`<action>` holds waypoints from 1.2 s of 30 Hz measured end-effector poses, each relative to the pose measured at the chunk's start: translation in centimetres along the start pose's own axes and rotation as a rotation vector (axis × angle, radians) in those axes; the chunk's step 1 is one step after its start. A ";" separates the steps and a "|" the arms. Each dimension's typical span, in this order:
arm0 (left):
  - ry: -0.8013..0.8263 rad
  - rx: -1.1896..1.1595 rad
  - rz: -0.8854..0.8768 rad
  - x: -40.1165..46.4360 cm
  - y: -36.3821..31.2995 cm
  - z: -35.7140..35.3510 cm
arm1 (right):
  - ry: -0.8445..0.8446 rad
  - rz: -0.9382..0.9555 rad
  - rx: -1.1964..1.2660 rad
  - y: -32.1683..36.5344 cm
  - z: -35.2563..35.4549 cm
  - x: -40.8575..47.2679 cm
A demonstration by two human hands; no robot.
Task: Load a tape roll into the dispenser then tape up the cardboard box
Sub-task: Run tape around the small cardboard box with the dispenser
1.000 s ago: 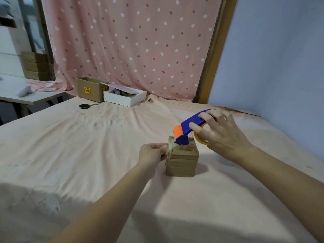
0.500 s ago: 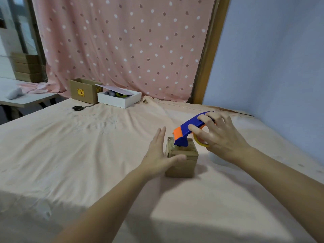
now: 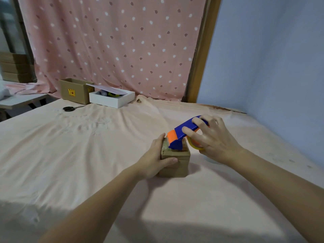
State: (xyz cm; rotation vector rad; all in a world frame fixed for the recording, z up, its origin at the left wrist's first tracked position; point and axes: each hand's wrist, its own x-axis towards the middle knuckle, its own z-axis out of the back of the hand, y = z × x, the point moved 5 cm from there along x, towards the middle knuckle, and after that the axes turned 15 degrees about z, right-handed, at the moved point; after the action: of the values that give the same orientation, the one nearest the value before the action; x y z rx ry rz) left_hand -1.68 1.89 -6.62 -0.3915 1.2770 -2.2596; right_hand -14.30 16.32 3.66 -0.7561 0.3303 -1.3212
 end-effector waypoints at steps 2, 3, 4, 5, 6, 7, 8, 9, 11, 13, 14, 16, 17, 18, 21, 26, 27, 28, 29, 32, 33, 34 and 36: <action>-0.002 -0.013 -0.009 -0.1 -0.1 0.0 | -0.007 -0.001 0.016 0.0 -0.3 -0.1; -0.004 -0.027 -0.010 0.0 0.0 0.0 | -0.013 -0.001 0.023 0.1 -0.5 0.0; -0.009 -0.038 -0.011 0.0 0.1 0.1 | -0.021 0.002 0.026 0.2 -0.6 0.0; -0.012 -0.045 -0.011 0.1 0.0 0.3 | -0.030 0.004 0.025 0.2 -0.6 0.0; -0.013 -0.037 -0.012 0.1 -0.1 0.4 | -0.039 0.008 0.020 0.3 -0.7 0.0; -0.023 -0.010 -0.013 0.2 -0.4 0.6 | -0.049 0.013 0.008 0.2 -0.6 0.0; -0.044 0.023 -0.023 0.2 -1.0 0.9 | -0.060 0.019 -0.009 0.3 -0.7 0.0; -0.074 0.040 -0.038 0.3 -1.8 1.0 | -0.075 0.029 -0.026 0.3 -0.7 0.0; -0.140 0.059 -0.099 0.3 -4.0 1.1 | -0.116 0.054 -0.054 0.5 -0.7 0.1; -0.187 0.109 -0.151 0.4 -5.7 0.6 | -0.146 0.069 -0.050 0.6 -0.7 0.3; -0.196 0.108 -0.149 0.6 -6.0 0.4 | -0.160 0.073 -0.037 0.7 -0.6 0.3; -0.206 0.083 -0.125 0.8 -6.2 0.3 | -0.161 0.080 0.009 0.4 -0.3 0.3; -0.208 0.084 -0.116 0.9 -6.1 0.3 | -0.139 0.089 0.044 0.2 -0.3 0.1; -0.211 0.084 -0.113 0.9 -5.9 0.3 | -0.124 0.094 0.082 0.0 -0.3 -0.2; -0.235 0.066 -0.115 0.8 -5.5 0.4 | -0.152 0.041 0.214 -0.8 0.0 -0.8; -0.238 0.045 -0.115 0.7 -5.6 0.1 | -0.301 -0.320 0.535 -3.0 -0.5 -1.6; -0.233 0.040 -0.111 0.8 -5.6 0.1 | -0.324 -0.399 0.634 -3.4 -0.9 -1.7; -0.225 0.040 -0.112 0.8 -5.7 0.0 | -0.320 -0.426 0.707 -3.7 -1.1 -1.5; -0.214 0.043 -0.114 0.8 -5.7 -0.1 | -0.289 -0.405 0.740 -3.6 -1.4 -1.2; -0.177 0.014 -0.113 0.8 -5.6 0.1 | -0.225 -0.272 0.686 -2.9 -1.3 -0.4; -0.162 -0.015 -0.107 0.7 -5.4 0.2 | -0.236 -0.273 0.691 -3.1 -1.3 -0.3; -0.146 -0.053 -0.089 0.7 -4.9 0.2 | -0.247 -0.298 0.714 -3.3 -1.3 -0.2; -0.123 -0.137 -0.025 0.5 -3.1 0.1 | -0.278 -0.352 0.765 -3.8 -1.5 -0.1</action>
State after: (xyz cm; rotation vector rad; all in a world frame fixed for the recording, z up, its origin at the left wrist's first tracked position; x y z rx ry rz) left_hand -2.90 2.86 -3.85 -0.5898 1.3737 -2.1383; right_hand -18.08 15.79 5.10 -0.3357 -0.5362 -1.4968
